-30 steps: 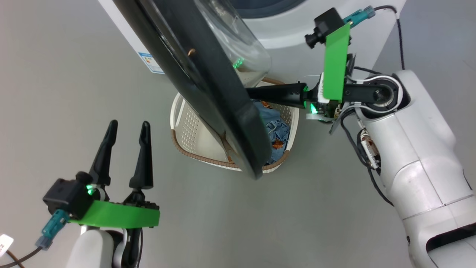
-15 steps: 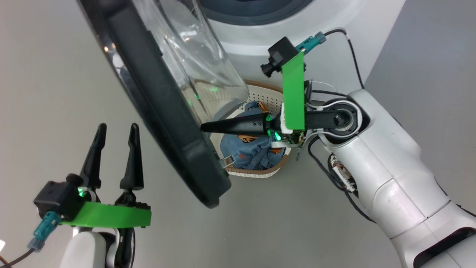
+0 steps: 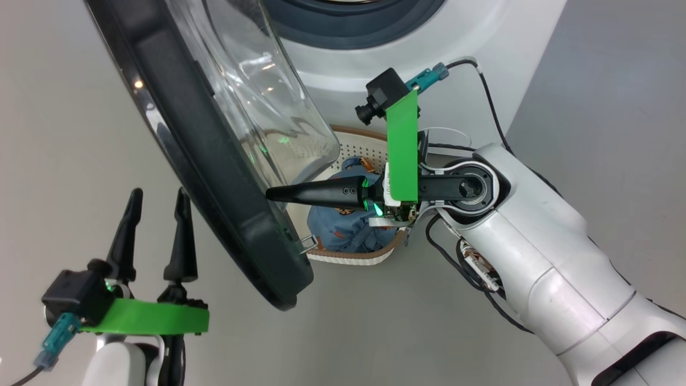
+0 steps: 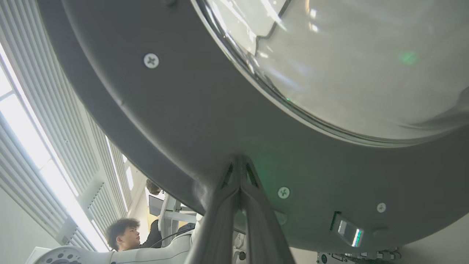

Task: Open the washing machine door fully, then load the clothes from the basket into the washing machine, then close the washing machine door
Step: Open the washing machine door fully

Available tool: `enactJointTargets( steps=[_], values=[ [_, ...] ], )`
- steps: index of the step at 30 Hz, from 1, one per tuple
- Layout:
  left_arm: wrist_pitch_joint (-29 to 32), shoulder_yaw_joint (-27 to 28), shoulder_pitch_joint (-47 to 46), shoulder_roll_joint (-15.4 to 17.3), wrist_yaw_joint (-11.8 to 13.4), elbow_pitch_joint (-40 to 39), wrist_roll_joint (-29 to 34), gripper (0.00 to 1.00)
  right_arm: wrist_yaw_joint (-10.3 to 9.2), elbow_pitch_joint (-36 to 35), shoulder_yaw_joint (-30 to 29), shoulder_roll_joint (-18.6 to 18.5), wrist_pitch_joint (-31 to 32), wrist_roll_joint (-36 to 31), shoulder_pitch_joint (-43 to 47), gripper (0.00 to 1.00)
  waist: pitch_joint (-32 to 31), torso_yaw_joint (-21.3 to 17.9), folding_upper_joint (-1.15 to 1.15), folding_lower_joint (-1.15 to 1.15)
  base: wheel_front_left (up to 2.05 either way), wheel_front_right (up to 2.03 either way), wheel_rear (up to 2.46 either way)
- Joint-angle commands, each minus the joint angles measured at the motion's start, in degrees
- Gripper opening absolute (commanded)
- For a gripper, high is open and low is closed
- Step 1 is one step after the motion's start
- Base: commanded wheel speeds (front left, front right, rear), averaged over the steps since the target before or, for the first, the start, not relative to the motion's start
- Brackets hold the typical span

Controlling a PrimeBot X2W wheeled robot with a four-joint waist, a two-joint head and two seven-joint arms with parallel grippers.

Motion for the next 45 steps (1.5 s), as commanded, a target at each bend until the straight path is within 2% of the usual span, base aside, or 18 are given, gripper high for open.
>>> enactJointTargets(
  steps=[1,17,21,30,31,32,33,34,35,45],
  values=[
    [-0.46,2.32,0.79,1.42,-0.17,-0.98,0.50,1.00,0.42,-1.99,0.05,1.60,-0.88,0.70,2.04,0.00,-0.80,-0.84,0.00,0.00,0.00,0.00,0.00],
    [-0.46,5.85,5.00,3.02,-0.17,-1.78,1.66,1.00,0.42,-7.87,-0.80,-5.24,-7.30,5.51,11.01,0.00,-6.27,-6.28,0.00,0.00,0.00,0.00,0.00],
    [-0.46,6.70,7.11,3.29,-0.17,-2.31,1.96,1.00,0.42,-11.22,-0.97,-8.10,-10.32,7.55,15.30,0.00,-7.90,-8.35,0.00,0.00,0.00,0.00,0.00],
    [-0.46,8.13,9.90,3.05,-0.17,-2.87,2.23,1.00,0.42,-15.93,-1.28,-11.03,-16.01,10.11,21.42,0.00,-10.43,-10.69,0.00,0.00,0.00,0.00,0.00],
    [-0.46,8.35,10.22,2.98,-0.17,-2.94,2.27,1.00,0.42,-16.45,-1.45,-11.30,-17.02,10.22,22.18,0.09,-10.60,-10.90,0.00,0.00,0.00,0.00,0.00],
    [-0.46,8.60,10.49,2.91,-0.17,-3.07,2.28,1.00,0.42,-16.93,-1.64,-11.55,-18.18,10.17,22.90,0.31,-10.73,-11.14,0.00,0.00,0.00,0.00,0.00],
    [-0.46,8.81,10.75,2.83,-0.17,-3.22,2.29,1.00,0.42,-17.50,-1.80,-11.76,-19.24,10.13,23.65,0.44,-10.84,-11.37,0.00,0.00,0.00,0.00,0.00],
    [-0.46,9.00,10.98,2.77,-0.17,-3.36,2.29,1.00,0.42,-18.18,-2.00,-11.93,-20.19,10.12,24.38,0.63,-10.91,-11.61,0.00,0.00,0.00,0.00,0.00],
    [-0.46,9.14,11.14,2.71,-0.17,-3.46,2.29,1.00,0.42,-18.92,-2.46,-12.10,-21.37,10.06,25.08,1.00,-10.93,-11.81,0.00,0.00,0.00,0.00,0.00],
    [-0.46,10.00,11.66,2.29,-0.17,-3.89,2.43,1.00,0.42,-25.77,-11.22,-10.78,-35.11,6.27,30.90,1.00,-11.26,-13.93,0.00,0.00,0.00,0.00,0.00]
  ],
)
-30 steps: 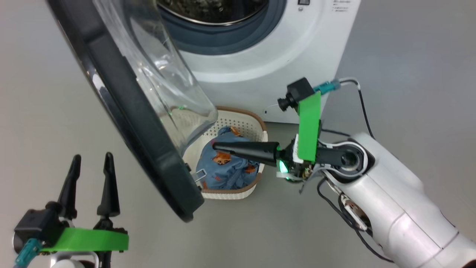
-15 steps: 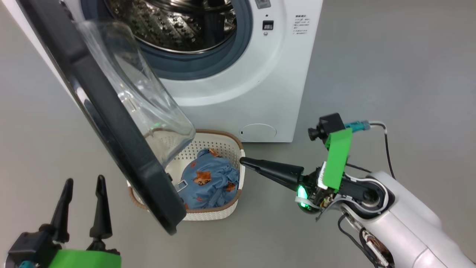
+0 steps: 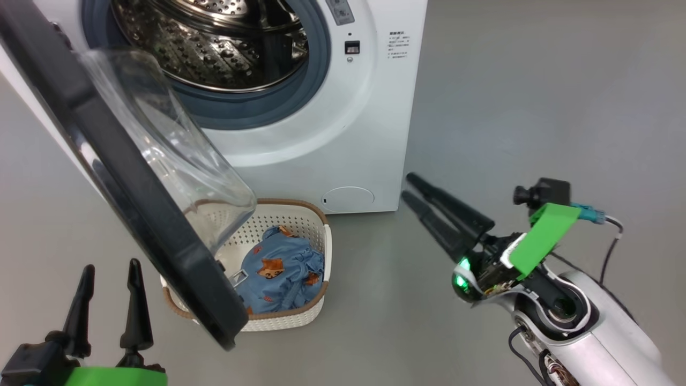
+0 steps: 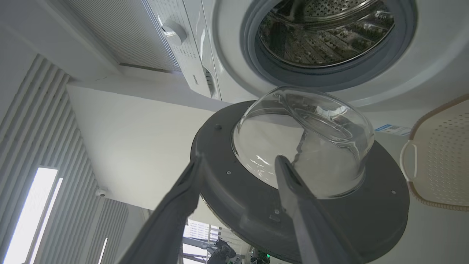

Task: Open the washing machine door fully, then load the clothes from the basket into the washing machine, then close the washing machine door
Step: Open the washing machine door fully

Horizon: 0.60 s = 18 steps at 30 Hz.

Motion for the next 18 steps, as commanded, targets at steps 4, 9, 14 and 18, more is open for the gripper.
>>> enactJointTargets(
  steps=[4,9,14,18],
  values=[
    [-0.46,2.11,-0.25,0.64,-0.17,-2.00,0.92,1.00,0.42,-3.01,-3.58,1.10,-6.36,-4.64,1.69,1.00,-0.19,-0.68,0.00,0.00,0.00,0.00,0.00],
    [-0.46,2.37,0.10,0.51,-0.17,-2.08,0.94,1.00,0.42,-3.00,-4.44,0.40,-14.70,-16.34,2.31,1.00,-0.59,-1.21,0.00,0.00,0.00,0.00,0.00],
    [-0.46,2.50,0.68,0.36,-0.17,-2.11,0.87,1.00,0.42,-1.23,-2.98,-0.77,-23.45,-28.93,2.45,1.00,-0.95,-1.76,0.00,0.00,0.00,0.00,0.00],
    [-0.46,2.47,1.10,0.23,-0.17,-2.15,0.89,1.00,0.42,1.45,-1.93,-1.58,-30.09,-38.43,2.32,1.00,-1.28,-2.13,0.00,0.00,0.00,0.00,0.00]
  ],
)
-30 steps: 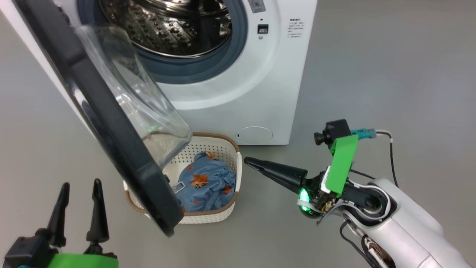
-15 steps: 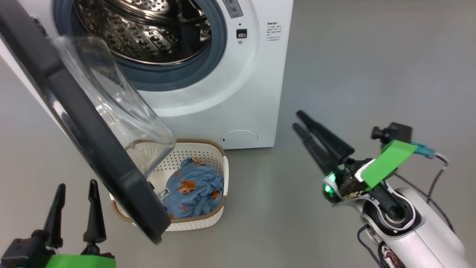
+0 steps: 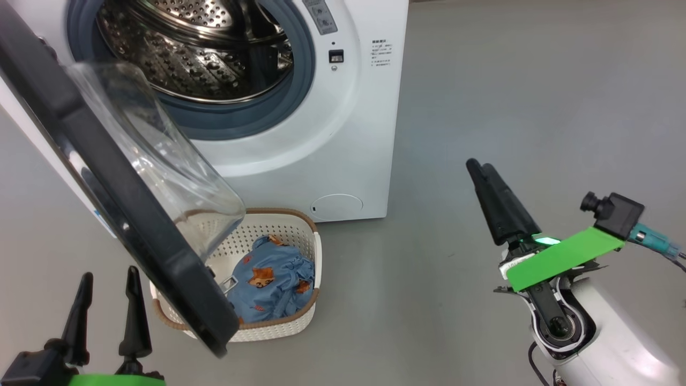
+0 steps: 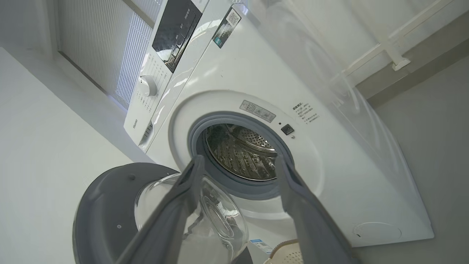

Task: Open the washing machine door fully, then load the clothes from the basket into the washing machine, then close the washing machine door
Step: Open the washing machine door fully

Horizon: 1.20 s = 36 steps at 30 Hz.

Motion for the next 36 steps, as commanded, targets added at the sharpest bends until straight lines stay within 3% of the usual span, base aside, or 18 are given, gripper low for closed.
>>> enactJointTargets(
  steps=[1,7,11,16,25,36],
  values=[
    [-0.46,1.88,0.04,0.48,-0.17,-1.85,0.52,1.00,0.42,-0.41,-0.03,0.41,-1.59,-1.94,0.22,1.00,-0.13,-0.23,0.00,0.00,0.00,0.00,0.00],
    [-0.46,1.94,0.38,0.37,-0.17,-1.96,0.44,1.00,0.42,3.25,-6.64,2.07,-3.33,-17.88,1.63,1.00,-0.33,-0.72,0.00,0.00,0.00,0.00,0.00],
    [-0.46,1.66,0.43,0.31,-0.17,-2.01,0.48,1.00,0.42,1.73,-12.41,4.67,-3.36,-31.39,5.14,1.00,-0.46,-0.74,0.00,0.00,0.00,0.00,0.00],
    [-0.46,1.76,0.85,0.26,-0.17,-2.27,0.48,1.00,0.42,-1.12,-16.85,8.10,-3.37,-43.43,10.03,1.00,-0.55,-1.02,0.00,0.00,0.00,0.00,0.00],
    [-0.46,2.19,1.20,0.16,-0.17,-2.29,0.74,1.00,0.42,-5.17,-20.75,11.95,-3.37,-56.18,16.05,1.00,-0.58,-1.28,0.00,0.00,0.00,0.00,0.00],
    [-0.46,2.84,2.21,0.07,-0.17,-2.32,1.15,1.00,0.42,-7.01,-22.86,14.05,-3.38,-62.93,20.36,1.00,-1.11,-1.32,0.00,0.00,0.00,0.00,0.00]
  ],
)
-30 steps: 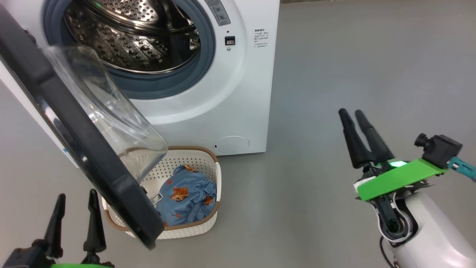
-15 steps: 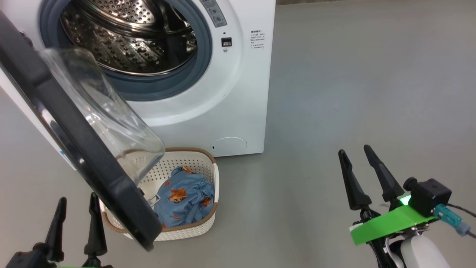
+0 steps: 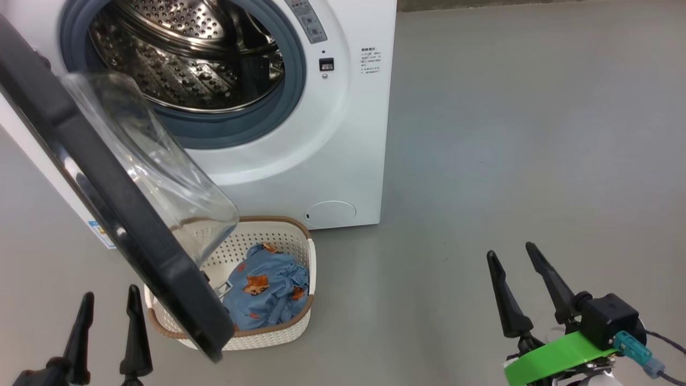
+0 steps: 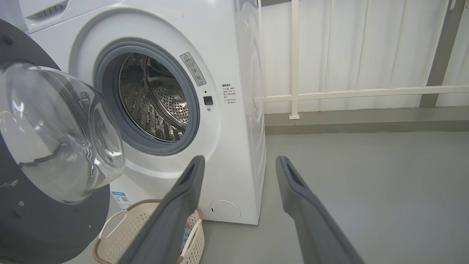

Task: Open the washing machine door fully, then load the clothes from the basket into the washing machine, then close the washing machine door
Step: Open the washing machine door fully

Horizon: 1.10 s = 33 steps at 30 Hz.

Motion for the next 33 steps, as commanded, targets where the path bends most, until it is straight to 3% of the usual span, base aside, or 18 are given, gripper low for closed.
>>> enactJointTargets(
  steps=[1,11,33],
  values=[
    [-0.46,2.06,-0.44,0.83,-0.17,-1.74,0.69,1.00,0.36,-1.56,1.19,0.02,-0.67,-0.97,-0.24,1.00,-0.07,0.00,0.00,0.00,0.00,0.00,0.00],
    [-0.46,2.40,0.39,0.77,-0.17,-1.19,1.55,1.00,0.36,-0.12,-0.23,0.83,-0.67,-4.82,1.56,1.00,-0.68,0.01,0.00,0.00,0.00,0.00,0.00],
    [-0.46,2.06,0.68,0.75,-0.17,0.17,2.40,1.00,0.36,1.66,-0.88,0.93,-0.68,-4.79,1.66,1.00,-1.05,0.79,0.00,0.00,0.00,0.00,0.00]
  ],
)
